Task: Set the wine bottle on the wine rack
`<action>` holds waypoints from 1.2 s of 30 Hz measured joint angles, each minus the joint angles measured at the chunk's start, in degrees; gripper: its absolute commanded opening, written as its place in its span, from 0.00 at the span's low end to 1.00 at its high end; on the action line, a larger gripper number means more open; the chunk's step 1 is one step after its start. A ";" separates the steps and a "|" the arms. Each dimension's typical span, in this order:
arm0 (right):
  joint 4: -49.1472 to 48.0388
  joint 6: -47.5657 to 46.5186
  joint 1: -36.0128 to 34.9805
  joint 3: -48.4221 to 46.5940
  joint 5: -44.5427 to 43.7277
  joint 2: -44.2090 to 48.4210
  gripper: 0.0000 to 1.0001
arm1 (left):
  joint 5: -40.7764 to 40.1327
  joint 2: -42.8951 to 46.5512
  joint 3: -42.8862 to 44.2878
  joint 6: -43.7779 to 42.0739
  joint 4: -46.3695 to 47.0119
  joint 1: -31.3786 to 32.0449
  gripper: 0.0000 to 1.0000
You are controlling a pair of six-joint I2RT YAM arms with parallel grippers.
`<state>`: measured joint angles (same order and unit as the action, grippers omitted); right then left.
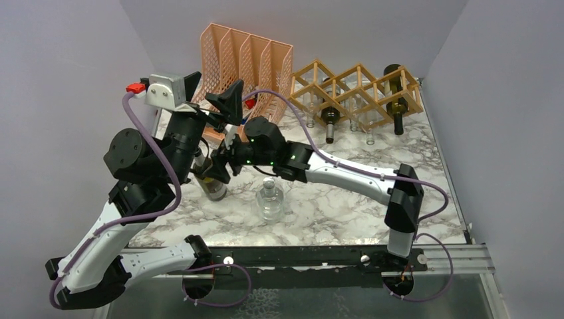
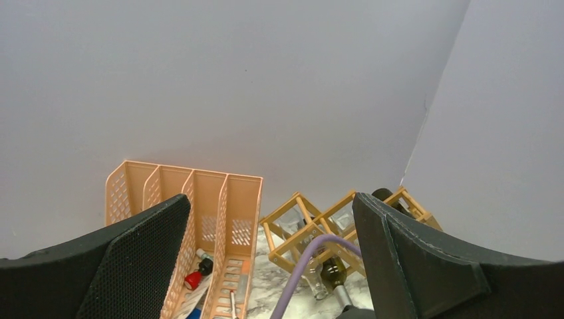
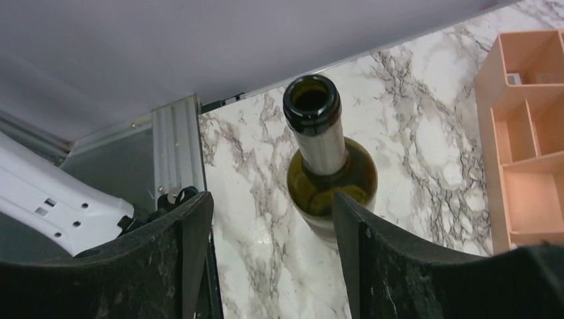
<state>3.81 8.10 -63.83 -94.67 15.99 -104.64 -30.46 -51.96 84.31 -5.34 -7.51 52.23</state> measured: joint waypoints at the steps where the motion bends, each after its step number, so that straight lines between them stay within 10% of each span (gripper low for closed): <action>1: -0.35 -0.39 -0.52 -1.09 -0.57 -1.11 0.69 | 0.00 0.26 0.00 0.04 -0.04 0.00 0.98; 16: -2.86 -2.71 -2.10 -11.56 -6.97 -11.72 0.60 | 0.00 3.02 0.00 0.13 -0.52 0.00 0.98; 28: -4.63 -7.98 -2.29 -13.07 -9.62 -14.53 0.10 | -0.09 2.99 0.00 0.13 -1.62 0.00 0.98; 36: -7.41 -10.71 -3.37 -10.45 -12.22 -13.51 0.02 | -0.22 2.99 0.00 0.13 -1.64 0.00 0.98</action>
<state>-3.60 -2.61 -67.20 -105.12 3.77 -118.15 -30.68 -48.97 84.31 -5.21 -9.15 52.23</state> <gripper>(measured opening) 0.348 0.984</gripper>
